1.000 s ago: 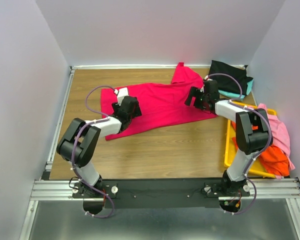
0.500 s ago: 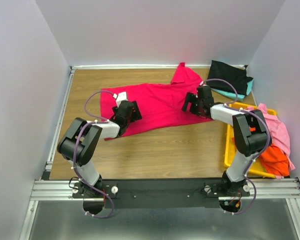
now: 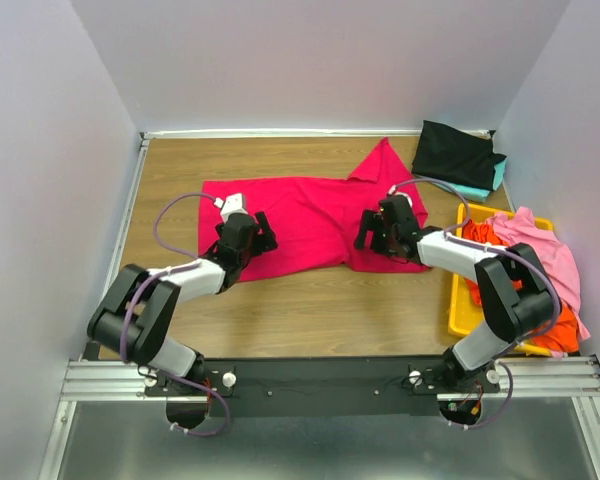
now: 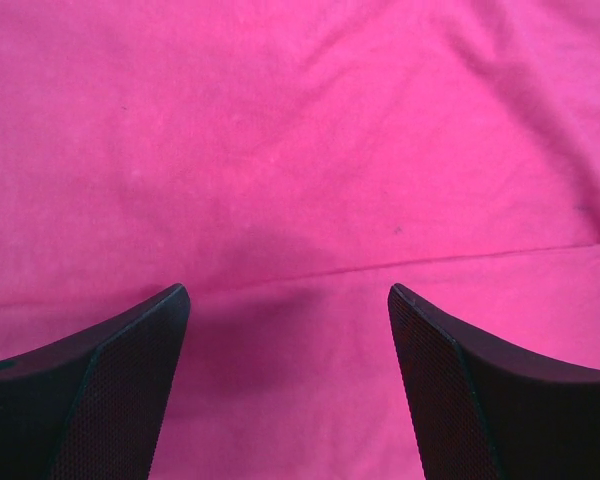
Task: Fold and stack the t-shirts
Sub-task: Fold the tshirt
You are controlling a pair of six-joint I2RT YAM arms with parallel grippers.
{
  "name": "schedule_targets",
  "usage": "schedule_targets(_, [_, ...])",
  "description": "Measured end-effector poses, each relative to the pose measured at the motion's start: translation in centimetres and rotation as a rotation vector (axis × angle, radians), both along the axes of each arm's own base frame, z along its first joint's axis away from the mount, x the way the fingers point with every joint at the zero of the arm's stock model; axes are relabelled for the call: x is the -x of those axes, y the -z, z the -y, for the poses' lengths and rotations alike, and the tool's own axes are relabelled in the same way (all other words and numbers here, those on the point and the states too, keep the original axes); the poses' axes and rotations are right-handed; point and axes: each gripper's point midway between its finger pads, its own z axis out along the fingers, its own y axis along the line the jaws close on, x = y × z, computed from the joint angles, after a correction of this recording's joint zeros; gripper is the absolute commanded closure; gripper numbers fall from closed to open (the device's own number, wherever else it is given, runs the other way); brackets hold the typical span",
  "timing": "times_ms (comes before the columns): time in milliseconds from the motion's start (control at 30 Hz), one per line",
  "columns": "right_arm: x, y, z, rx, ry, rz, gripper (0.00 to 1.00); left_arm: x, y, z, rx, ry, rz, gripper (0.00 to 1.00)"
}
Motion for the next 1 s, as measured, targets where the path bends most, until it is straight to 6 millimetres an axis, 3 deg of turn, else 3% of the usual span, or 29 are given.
schedule_targets(233, [2.6, -0.8, 0.9, 0.042, 0.001, -0.066, 0.03, -0.1, -6.0, -1.3, 0.025, -0.06, 0.131, 0.11])
schedule_targets(433, [0.9, -3.3, 1.4, 0.079, 0.026, -0.002, 0.03, -1.2, -7.7, -1.1, 0.027, -0.069, 0.17, 0.11])
schedule_targets(567, [-0.6, -3.5, 1.4, 0.106, 0.036, 0.015, 0.03, -2.0, -7.2, -0.3, 0.005, -0.041, 0.175, 0.11])
schedule_targets(633, [-1.2, -2.7, 1.5, 0.134, 0.044, 0.003, 0.03, -2.2, -6.6, 0.0, -0.006, -0.028, 0.173, 0.11])
schedule_targets(833, [-1.3, 0.4, 2.2, 0.204, 0.057, -0.06, 0.03, -2.4, -2.9, 0.5, -0.053, 0.009, 0.107, 0.1])
schedule_targets(1000, [-1.3, 0.8, 2.5, 0.217, 0.061, -0.058, 0.04, -1.6, -0.3, 0.6, -0.068, 0.036, 0.044, 0.11])
